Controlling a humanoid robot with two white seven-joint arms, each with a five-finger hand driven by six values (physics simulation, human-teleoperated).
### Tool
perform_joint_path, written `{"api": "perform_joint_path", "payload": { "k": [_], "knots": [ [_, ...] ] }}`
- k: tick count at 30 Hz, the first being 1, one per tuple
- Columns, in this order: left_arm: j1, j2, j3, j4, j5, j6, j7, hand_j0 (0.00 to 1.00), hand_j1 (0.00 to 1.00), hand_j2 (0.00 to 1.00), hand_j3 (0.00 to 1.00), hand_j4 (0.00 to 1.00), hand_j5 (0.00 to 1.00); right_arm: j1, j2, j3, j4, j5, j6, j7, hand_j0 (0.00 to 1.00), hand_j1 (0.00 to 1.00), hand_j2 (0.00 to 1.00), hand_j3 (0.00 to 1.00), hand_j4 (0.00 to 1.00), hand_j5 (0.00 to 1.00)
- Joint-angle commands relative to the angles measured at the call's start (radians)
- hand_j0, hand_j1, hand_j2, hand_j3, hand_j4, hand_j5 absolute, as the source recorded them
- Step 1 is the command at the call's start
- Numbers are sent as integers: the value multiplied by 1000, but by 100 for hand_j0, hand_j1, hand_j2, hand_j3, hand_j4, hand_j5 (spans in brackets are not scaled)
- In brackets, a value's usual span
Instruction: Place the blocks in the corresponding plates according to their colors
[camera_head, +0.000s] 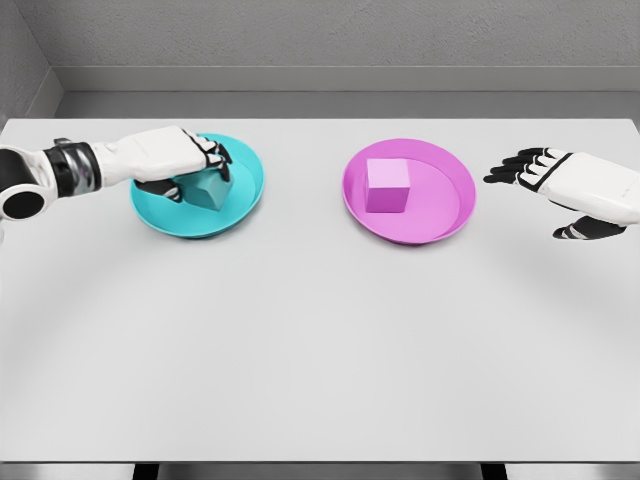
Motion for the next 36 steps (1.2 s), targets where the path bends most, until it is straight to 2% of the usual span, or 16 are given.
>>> {"api": "perform_joint_path", "payload": {
  "k": [1,3,4,7,13,16,18,20,24,27,31,36],
  "knots": [
    [-2,-5,8,23,6,2,-2,68,68,68,68,68,68,0,-1,0,0,-5,2,-1,100,100,100,100,100,100],
    [-9,-5,8,44,6,2,-2,97,97,97,97,97,97,0,-1,0,-1,-6,2,-1,100,100,100,100,100,100],
    [-11,-5,10,44,1,2,-4,100,100,100,100,100,100,0,-1,0,-1,-6,2,-1,100,100,100,100,100,100],
    [-14,-6,10,69,-9,2,-4,100,100,100,100,100,100,0,-3,0,-1,-6,2,-1,100,100,100,100,100,100],
    [-20,-2,16,67,1,2,0,100,100,100,100,100,100,0,-3,0,-1,-6,2,-1,100,100,100,100,100,100],
    [-9,34,73,55,24,2,4,100,100,100,100,100,100,0,-4,0,-1,-6,2,-1,100,100,100,100,100,100],
    [-3,84,84,-5,37,2,4,100,100,100,100,100,100,0,-4,0,-1,-6,2,-1,100,100,100,100,100,100],
    [28,141,93,-52,73,2,4,100,100,100,100,100,100,0,-6,0,-1,-5,2,-1,100,100,100,100,100,100],
    [132,252,188,-173,87,2,4,100,100,100,100,100,100,0,-6,0,-1,-6,2,-1,100,100,100,100,100,100],
    [170,304,193,-201,115,2,3,100,100,100,100,100,100,2,-7,0,-1,-5,2,-1,100,100,100,100,100,100],
    [209,318,225,-204,116,2,0,100,100,100,100,100,100,2,-7,0,-1,-5,2,-1,100,100,100,100,100,100],
    [209,318,225,-206,115,2,-2,100,100,100,100,100,100,2,-7,0,-1,-5,2,-1,100,100,100,100,100,100]
  ]
}}
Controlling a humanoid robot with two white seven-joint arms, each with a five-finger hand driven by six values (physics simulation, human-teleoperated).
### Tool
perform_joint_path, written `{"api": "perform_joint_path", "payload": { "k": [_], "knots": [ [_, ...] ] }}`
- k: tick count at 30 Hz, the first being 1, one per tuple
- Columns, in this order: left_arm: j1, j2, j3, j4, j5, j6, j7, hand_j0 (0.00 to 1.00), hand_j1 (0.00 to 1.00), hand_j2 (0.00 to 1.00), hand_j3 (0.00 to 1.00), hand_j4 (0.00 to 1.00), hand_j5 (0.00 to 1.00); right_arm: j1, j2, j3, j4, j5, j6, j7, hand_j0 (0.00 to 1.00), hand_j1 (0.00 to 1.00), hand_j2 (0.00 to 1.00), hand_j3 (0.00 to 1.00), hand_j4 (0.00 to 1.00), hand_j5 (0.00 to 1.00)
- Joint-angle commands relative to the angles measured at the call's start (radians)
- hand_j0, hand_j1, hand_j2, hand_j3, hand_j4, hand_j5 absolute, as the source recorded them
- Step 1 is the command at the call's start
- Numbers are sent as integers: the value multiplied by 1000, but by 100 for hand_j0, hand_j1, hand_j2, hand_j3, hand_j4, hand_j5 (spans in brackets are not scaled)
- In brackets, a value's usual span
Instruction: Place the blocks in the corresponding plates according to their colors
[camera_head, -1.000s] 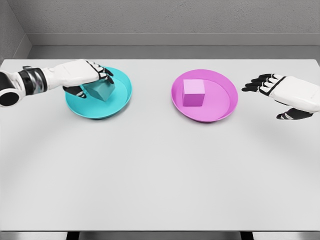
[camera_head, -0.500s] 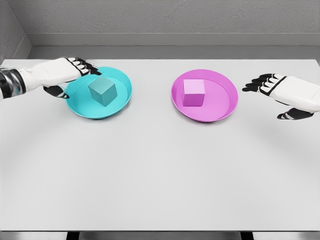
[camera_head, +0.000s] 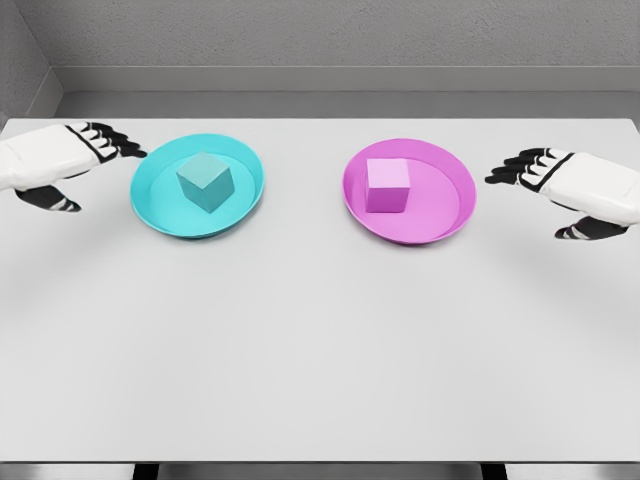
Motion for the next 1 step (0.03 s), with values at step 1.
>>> {"api": "perform_joint_path", "payload": {
  "k": [1],
  "knots": [
    [0,3,4,-2,6,1,-1,100,100,100,100,100,100,0,-1,0,0,-5,2,-1,100,100,100,100,100,100]
  ]
}}
